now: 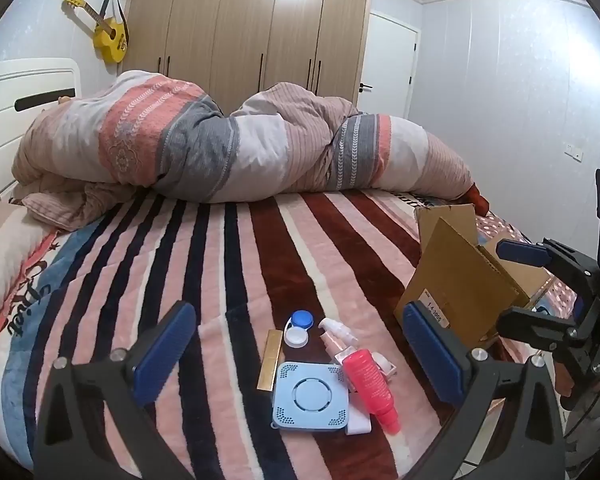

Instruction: Organize rigid objects

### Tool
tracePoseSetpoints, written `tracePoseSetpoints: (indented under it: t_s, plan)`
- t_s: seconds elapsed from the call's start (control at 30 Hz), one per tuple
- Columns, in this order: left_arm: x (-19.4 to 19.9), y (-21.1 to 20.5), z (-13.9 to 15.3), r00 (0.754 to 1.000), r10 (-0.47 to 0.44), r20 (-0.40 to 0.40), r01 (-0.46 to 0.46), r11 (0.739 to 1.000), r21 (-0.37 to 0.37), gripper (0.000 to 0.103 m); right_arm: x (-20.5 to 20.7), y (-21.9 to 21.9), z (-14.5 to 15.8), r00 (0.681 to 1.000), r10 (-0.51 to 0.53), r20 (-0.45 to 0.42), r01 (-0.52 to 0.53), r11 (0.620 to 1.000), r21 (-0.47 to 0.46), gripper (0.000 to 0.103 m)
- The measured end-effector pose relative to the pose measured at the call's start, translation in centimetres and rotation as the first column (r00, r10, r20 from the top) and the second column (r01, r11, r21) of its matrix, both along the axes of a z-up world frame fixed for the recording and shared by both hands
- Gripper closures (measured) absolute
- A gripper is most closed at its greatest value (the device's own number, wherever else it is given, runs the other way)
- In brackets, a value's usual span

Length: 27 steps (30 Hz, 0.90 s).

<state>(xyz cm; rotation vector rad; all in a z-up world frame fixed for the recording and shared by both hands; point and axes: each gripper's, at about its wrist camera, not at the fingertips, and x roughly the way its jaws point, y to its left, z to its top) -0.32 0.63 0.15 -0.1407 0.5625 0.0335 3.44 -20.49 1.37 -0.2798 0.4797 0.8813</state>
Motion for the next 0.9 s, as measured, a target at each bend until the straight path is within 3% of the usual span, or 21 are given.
tracePoseSetpoints:
  t_s: [0.9]
  plan:
    - [-0.02, -0.07, -0.20, 1.000, -0.002, 0.001, 0.002, 1.000, 0.002, 0.000, -0.16, -0.35, -0.02, 1.000, 0.006, -0.012, -0.006, 1.000, 0.007, 0.000]
